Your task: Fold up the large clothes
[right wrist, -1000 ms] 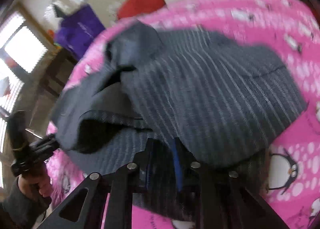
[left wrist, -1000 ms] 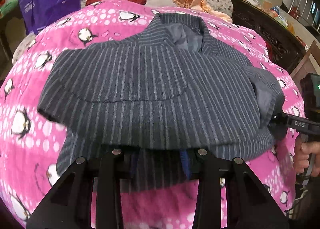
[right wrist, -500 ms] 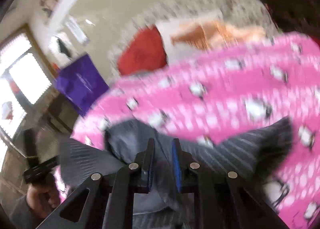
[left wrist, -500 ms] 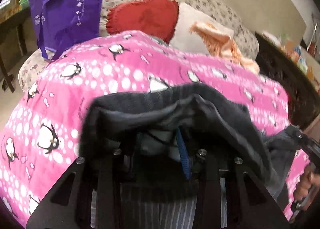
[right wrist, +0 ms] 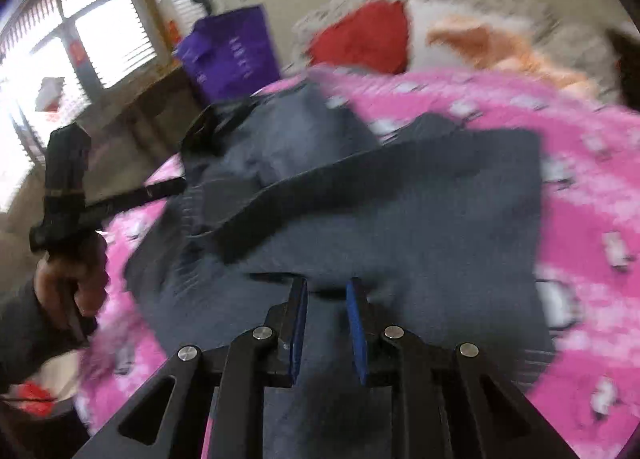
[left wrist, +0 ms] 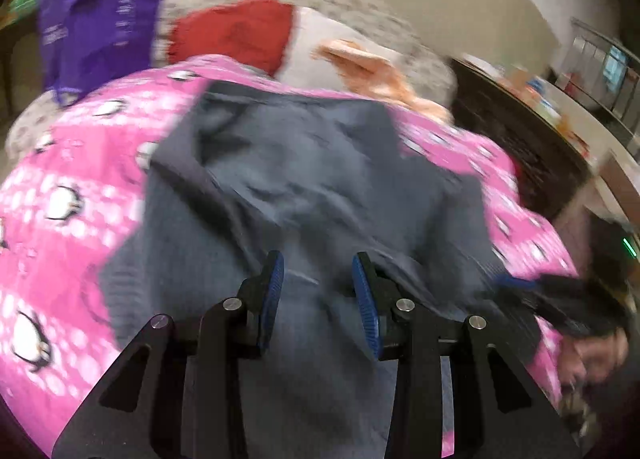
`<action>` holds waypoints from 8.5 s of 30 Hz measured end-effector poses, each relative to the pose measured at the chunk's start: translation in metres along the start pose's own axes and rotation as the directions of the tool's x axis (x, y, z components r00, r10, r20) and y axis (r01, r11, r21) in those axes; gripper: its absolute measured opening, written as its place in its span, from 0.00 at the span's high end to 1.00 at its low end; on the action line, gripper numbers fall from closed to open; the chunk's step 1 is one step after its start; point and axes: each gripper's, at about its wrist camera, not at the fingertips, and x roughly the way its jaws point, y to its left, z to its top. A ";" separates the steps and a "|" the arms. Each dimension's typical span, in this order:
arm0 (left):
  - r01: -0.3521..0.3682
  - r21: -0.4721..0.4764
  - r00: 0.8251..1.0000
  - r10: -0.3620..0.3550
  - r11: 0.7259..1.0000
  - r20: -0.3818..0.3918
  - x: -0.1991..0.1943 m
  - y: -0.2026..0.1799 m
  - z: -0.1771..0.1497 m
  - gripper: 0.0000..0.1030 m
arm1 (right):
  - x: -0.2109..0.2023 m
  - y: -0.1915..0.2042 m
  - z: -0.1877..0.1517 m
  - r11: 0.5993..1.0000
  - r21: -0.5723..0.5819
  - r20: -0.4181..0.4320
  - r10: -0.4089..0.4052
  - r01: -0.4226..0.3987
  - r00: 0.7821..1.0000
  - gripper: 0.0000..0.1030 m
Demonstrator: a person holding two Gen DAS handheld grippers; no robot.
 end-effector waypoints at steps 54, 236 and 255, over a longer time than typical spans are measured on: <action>-0.412 0.064 0.907 0.416 0.909 -0.060 0.001 0.022 -0.071 0.57 | -0.037 -0.051 -0.097 0.935 0.278 0.016 -0.235 0.221 0.972 0.87; 0.754 -0.185 0.588 -0.774 0.630 -0.236 -0.005 -0.146 -0.137 0.25 | -0.199 0.052 -0.171 0.826 0.290 0.188 -0.544 0.483 0.818 0.60; 0.588 0.018 0.792 -0.572 0.808 -0.214 -0.052 -0.129 -0.122 0.25 | -0.066 0.002 -0.159 0.981 0.179 -0.055 -0.064 0.073 0.996 1.00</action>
